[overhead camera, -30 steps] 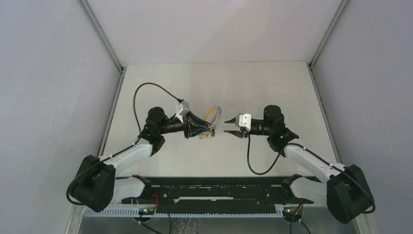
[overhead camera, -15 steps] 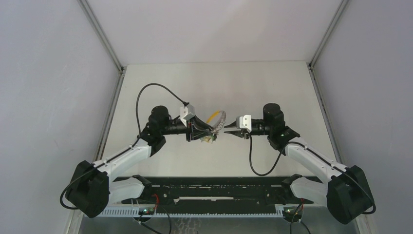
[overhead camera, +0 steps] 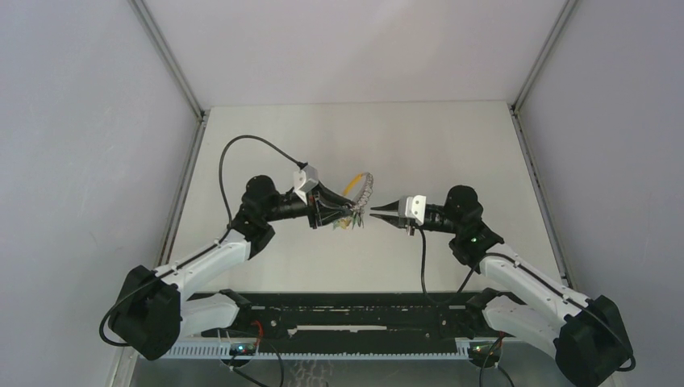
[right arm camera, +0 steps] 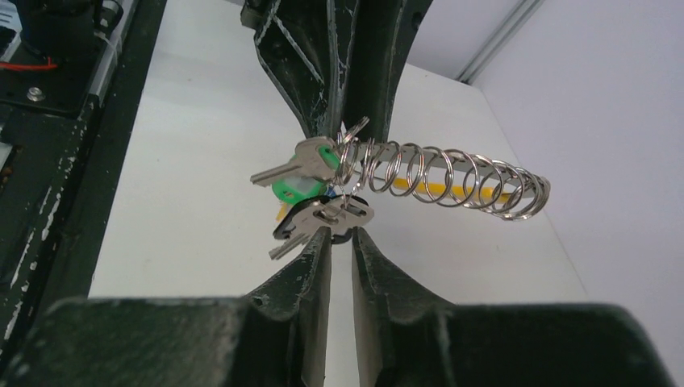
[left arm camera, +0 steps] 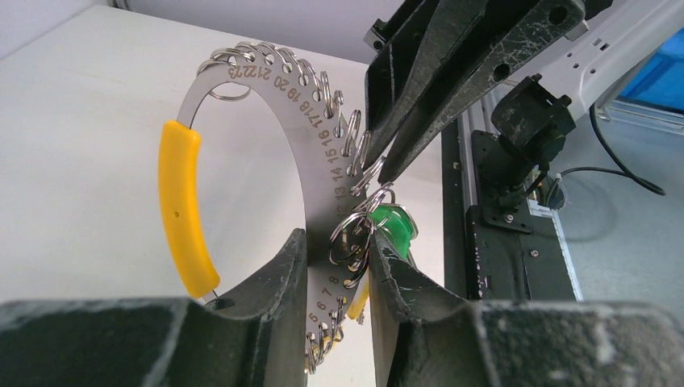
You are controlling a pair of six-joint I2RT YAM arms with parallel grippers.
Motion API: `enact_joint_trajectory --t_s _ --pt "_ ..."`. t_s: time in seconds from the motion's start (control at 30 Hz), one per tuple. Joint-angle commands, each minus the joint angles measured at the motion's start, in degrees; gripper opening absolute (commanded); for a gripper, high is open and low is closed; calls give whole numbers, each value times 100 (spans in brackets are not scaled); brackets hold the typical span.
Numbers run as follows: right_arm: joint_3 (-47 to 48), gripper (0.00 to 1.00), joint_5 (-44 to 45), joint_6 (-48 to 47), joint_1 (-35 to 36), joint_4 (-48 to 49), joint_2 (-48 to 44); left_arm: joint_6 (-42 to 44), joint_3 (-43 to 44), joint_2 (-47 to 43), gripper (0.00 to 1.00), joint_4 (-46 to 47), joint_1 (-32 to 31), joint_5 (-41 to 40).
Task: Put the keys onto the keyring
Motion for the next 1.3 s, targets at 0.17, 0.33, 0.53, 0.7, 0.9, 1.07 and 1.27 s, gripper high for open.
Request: enact_joint_trajectory --t_s 0.17,0.33,0.53,0.7,0.9,1.07,1.27 --pt "18 11 441 309 283 667 -100 -275 -10 -15 4 746 -29 46" --pt "-112 16 622 444 355 1030 -186 -265 -21 -33 4 744 -33 43" --pt "-140 17 699 498 382 1116 -250 -262 -12 -27 4 748 -55 69" --pt "-135 17 621 573 419 1228 -219 -255 -12 -11 4 746 -64 60" --pt "-130 16 593 611 426 1290 -153 -250 4 -19 4 751 -73 70" --pt "-135 17 621 623 426 1326 -75 -241 6 -18 4 748 -90 66" --pt "-130 27 691 529 391 1097 -235 -229 -9 -71 4 750 -91 -44"
